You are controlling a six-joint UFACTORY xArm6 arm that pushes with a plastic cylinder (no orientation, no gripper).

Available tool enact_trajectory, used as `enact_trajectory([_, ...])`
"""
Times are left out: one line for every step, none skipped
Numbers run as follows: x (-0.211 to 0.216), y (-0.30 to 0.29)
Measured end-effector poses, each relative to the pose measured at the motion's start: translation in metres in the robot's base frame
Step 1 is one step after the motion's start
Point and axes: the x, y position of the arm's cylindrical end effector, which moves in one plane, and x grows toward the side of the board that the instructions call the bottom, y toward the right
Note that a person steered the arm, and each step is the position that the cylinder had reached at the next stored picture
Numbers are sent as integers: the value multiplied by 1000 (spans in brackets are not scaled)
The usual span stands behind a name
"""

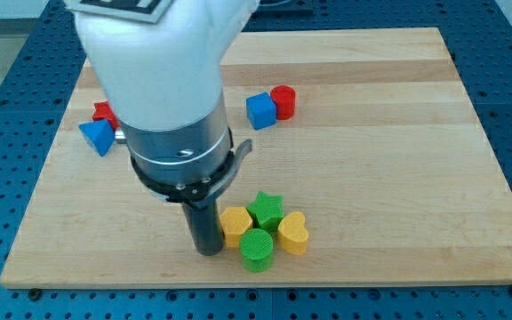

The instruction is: Adjust the green star yellow heart at the bottom center

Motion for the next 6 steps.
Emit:
enact_trajectory([2,0])
enact_trajectory([4,0])
enact_trajectory([-2,-8])
enact_trajectory([-16,-18])
enact_trajectory([-38,-20])
enact_trajectory([-58,3])
